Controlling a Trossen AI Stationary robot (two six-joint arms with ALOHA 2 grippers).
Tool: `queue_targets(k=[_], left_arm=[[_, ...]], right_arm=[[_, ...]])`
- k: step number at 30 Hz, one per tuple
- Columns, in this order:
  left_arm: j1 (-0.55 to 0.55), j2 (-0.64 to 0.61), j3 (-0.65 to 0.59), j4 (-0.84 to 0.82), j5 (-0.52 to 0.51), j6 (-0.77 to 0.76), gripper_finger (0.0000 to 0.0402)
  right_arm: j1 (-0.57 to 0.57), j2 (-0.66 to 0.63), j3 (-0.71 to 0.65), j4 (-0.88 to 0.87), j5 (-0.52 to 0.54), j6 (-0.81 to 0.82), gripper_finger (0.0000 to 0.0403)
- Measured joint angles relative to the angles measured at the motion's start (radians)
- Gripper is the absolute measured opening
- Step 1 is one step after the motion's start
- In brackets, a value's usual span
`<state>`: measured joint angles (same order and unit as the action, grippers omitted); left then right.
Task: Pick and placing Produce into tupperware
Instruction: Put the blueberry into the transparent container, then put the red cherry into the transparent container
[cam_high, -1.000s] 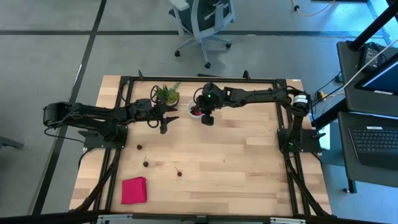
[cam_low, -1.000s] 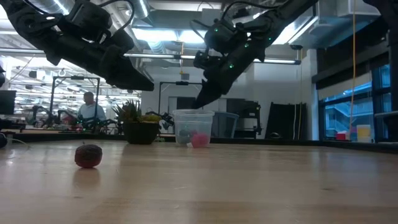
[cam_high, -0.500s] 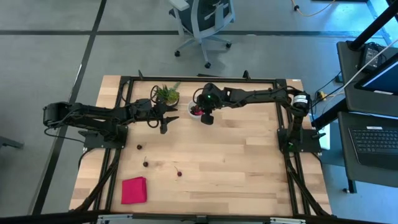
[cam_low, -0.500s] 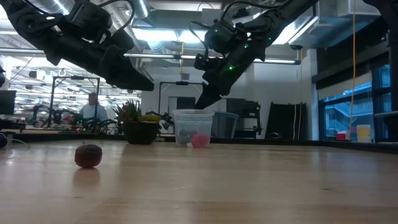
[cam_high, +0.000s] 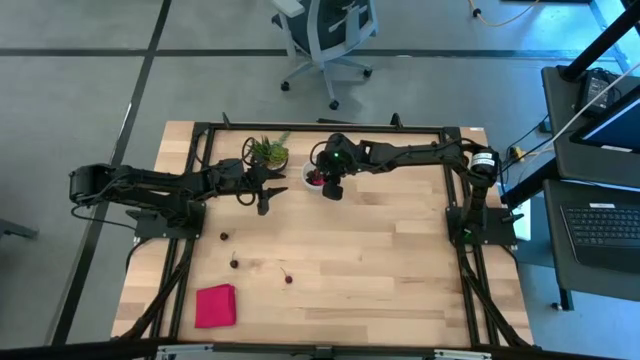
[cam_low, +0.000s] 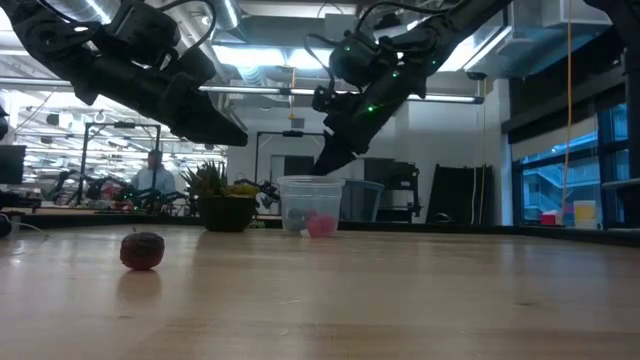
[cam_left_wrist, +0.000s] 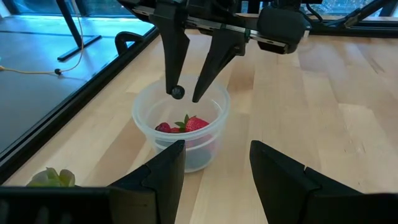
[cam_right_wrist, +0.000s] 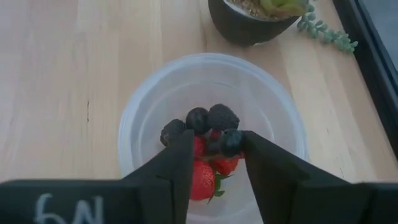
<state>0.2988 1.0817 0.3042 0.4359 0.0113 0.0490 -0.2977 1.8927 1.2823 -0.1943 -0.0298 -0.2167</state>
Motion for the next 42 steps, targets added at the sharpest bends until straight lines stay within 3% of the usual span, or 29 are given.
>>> queue_targets(k=[15, 23, 27, 32, 35, 39, 42], left_arm=[[0.0, 0.0, 0.0, 0.0, 0.001, -0.018, 0.0173], [0.0, 0.0, 0.0, 0.001, 0.001, -0.021, 0.0173], [-0.001, 0.0, 0.0, 0.001, 0.002, -0.022, 0.0173], [-0.001, 0.0, 0.0, 0.001, 0.01, -0.024, 0.0173], [-0.003, 0.0, 0.0, 0.019, 0.096, -0.046, 0.0173], [-0.06, 0.0, 0.012, 0.064, 0.316, -0.027, 0.0173], [-0.157, 0.0, 0.066, -0.025, 0.32, -0.021, 0.0173]], right_arm=[[0.003, -0.008, 0.024, -0.04, 0.001, 0.004, 0.0161], [0.098, -0.153, -0.014, -0.094, -0.006, -0.016, 0.0161], [0.128, -0.272, -0.152, -0.059, -0.014, -0.008, 0.0161], [0.147, -0.464, -0.45, 0.187, -0.016, 0.055, 0.0161], [0.158, -0.565, -0.608, 0.34, -0.017, 0.058, 0.0161], [0.159, -0.634, -0.764, 0.606, -0.017, 0.057, 0.0161], [0.156, -0.647, -0.833, 0.761, -0.016, 0.054, 0.0161]])
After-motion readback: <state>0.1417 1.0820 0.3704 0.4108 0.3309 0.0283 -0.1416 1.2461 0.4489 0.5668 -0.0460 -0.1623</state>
